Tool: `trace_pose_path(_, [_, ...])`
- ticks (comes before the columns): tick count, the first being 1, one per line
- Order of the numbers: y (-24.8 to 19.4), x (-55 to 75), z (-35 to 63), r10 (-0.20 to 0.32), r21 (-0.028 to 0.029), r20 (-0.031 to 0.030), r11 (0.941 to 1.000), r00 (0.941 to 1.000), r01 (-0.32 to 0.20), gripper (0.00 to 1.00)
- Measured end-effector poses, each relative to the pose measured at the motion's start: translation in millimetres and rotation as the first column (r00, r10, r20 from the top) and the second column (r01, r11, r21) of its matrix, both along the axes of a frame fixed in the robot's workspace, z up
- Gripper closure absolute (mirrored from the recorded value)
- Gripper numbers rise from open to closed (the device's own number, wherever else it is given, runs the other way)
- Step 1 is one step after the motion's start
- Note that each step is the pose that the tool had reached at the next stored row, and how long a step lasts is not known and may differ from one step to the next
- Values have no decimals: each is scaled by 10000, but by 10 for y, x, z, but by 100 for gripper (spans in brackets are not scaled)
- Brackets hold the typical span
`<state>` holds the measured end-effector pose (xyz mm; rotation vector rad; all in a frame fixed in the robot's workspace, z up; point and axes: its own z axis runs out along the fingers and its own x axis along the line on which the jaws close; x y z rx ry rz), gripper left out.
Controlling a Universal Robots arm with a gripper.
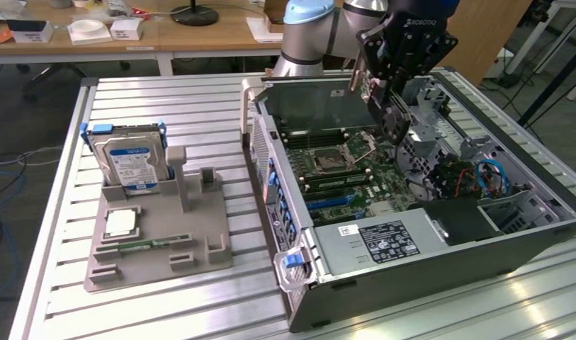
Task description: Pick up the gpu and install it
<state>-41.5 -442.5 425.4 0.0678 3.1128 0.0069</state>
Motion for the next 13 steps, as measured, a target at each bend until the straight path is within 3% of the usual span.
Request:
trace_pose_path(5, [0, 79, 0, 6, 0, -2, 10000, 10000, -6, 74])
trace_pose_path(13, [0, 79, 0, 5, 0, 0, 10000, 10000, -5, 74])
